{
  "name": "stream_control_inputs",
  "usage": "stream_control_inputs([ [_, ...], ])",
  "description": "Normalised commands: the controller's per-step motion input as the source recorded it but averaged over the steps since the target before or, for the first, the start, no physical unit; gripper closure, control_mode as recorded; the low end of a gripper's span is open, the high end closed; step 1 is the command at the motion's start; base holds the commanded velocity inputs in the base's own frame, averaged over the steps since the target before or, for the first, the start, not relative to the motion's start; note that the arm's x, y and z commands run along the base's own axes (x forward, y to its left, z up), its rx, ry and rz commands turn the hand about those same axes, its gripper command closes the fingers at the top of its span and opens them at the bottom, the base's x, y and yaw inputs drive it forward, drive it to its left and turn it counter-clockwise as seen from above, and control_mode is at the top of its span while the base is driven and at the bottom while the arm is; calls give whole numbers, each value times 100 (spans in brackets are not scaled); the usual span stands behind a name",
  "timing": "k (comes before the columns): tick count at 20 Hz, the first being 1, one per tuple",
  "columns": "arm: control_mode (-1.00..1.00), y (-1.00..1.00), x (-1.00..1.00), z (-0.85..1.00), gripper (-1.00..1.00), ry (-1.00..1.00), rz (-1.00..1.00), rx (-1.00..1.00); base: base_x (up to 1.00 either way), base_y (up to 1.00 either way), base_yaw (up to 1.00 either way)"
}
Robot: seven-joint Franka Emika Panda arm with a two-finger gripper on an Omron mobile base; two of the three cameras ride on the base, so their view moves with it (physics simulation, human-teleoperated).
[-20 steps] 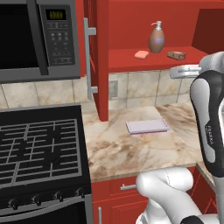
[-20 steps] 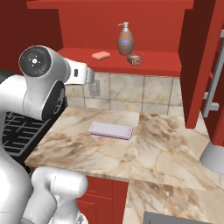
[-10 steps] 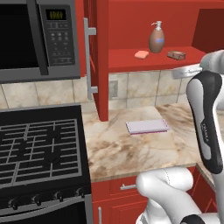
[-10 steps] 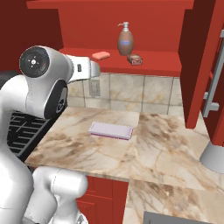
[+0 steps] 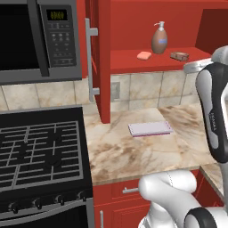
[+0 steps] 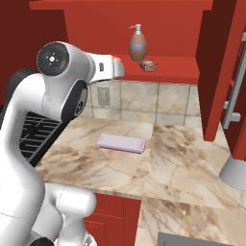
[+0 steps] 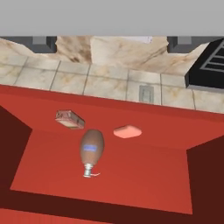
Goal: Pick the bar soap and bar soap from the cabinet and place them on the counter.
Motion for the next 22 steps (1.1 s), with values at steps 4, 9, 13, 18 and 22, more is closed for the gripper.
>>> stream_control_inputs([
  [4,-100,-21,23,0,-100,0,0,0,0,0,0],
  [9,-100,-13,32,0,-100,0,0,0,0,0,0],
  [13,-100,-17,34,5,-100,3,0,0,0,0,0],
  [18,-100,-23,29,3,-100,5,0,0,0,0,0],
  [22,-100,-21,31,0,-100,7,0,0,0,0,0],
])
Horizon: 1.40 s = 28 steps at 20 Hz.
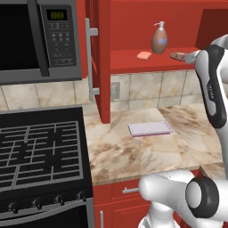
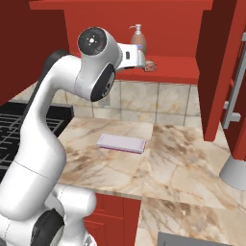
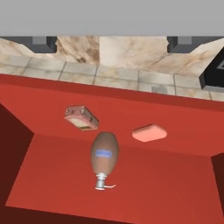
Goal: Pick the bar soap and bar soap from the cabinet and place them on the counter.
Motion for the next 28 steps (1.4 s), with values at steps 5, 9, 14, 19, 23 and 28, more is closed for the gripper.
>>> stream_control_inputs([
  [5,-100,-18,22,-1,-100,5,0,1,0,0,0],
  [9,-100,-5,14,-19,-100,0,0,1,0,0,0],
  [14,-100,-4,18,-8,-100,0,0,4,0,0,0],
  [19,-100,-12,25,0,-100,0,0,3,0,0,0],
  [23,-100,-13,30,0,-100,0,0,1,0,0,0],
  [28,-100,-8,27,0,-100,-1,0,0,0,0,0],
])
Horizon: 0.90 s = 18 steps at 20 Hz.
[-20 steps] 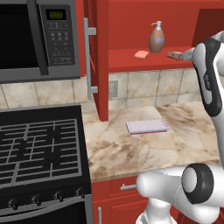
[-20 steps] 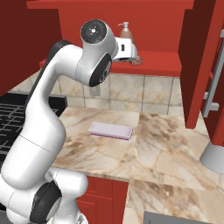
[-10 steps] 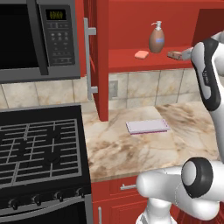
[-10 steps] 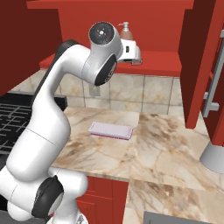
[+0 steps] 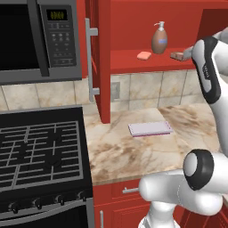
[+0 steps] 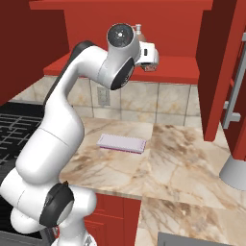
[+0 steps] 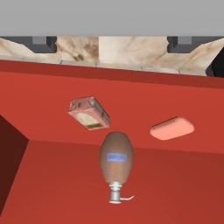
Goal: Pick the bar soap and bar soap from the cabinet and place them on the counter.
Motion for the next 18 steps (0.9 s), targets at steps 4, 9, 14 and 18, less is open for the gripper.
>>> stream_control_inputs([
  [4,-100,-7,22,0,-100,-4,0,0,0,0,0],
  [9,-100,-6,17,0,-100,-1,0,0,0,0,0],
  [14,-100,-2,13,0,-100,0,0,0,0,0,0],
  [18,-100,-1,17,0,-100,0,0,0,0,0,0],
])
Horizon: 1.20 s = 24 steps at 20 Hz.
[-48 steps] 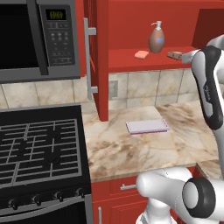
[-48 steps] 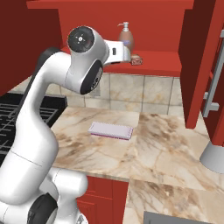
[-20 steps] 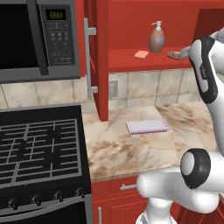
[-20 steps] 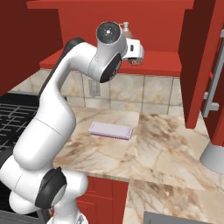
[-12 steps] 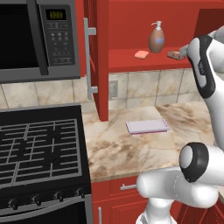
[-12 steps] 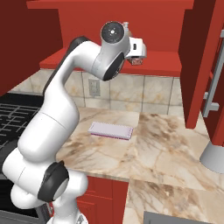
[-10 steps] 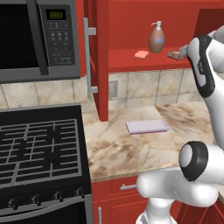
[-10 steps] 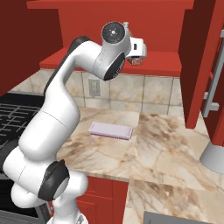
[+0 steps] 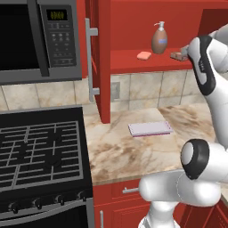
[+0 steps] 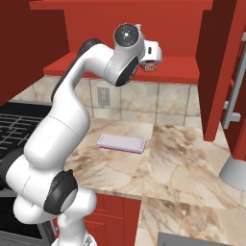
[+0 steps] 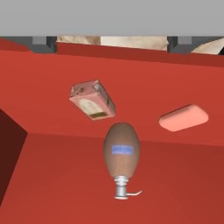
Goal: Pick the bar soap and bar soap from the cabinet and place them on the counter.
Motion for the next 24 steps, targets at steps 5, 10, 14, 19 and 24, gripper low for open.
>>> stream_control_inputs([
  [5,-100,0,23,0,-100,2,-1,0,0,0,0],
  [10,-100,0,25,0,-100,3,-1,0,0,0,0],
  [14,-100,-11,23,0,-100,3,0,0,0,0,0],
  [19,-100,-12,22,0,-100,3,0,0,0,0,0],
  [24,-100,-16,9,-9,-100,1,0,0,0,0,0],
])
